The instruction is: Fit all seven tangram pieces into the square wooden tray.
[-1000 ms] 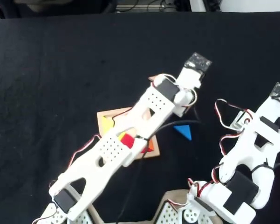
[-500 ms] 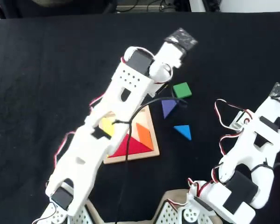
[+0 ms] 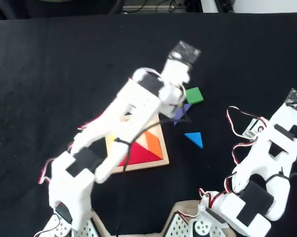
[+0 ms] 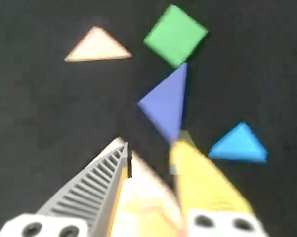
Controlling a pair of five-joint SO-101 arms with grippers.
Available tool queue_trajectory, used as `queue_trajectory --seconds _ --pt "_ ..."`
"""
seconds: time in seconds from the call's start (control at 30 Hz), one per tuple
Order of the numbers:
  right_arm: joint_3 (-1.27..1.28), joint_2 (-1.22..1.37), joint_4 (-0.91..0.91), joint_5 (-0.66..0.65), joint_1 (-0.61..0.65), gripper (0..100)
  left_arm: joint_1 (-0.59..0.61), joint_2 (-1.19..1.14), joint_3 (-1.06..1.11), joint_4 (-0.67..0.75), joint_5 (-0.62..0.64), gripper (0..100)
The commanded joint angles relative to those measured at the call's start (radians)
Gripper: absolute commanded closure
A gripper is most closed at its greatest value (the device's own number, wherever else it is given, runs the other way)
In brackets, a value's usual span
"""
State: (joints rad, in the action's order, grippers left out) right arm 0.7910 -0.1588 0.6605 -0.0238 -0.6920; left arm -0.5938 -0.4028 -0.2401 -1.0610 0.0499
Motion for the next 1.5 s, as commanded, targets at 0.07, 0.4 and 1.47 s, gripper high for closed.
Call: queue_trajectory --seconds 0.07,0.4,1.47 --pt "0.004 -0.002 -0.032 -0.011 0.018 98.7 0.010 -0.104 -0.022 0.150 -0.120 75" --pt "0.004 -0.002 -0.034 -0.011 0.048 98.7 0.076 -0.388 -0.412 -0.023 -0.161 75" --pt "0.005 -0.002 -0.031 -0.011 0.043 98.7 -0.012 -0.594 -0.865 -0.278 -0.155 75"
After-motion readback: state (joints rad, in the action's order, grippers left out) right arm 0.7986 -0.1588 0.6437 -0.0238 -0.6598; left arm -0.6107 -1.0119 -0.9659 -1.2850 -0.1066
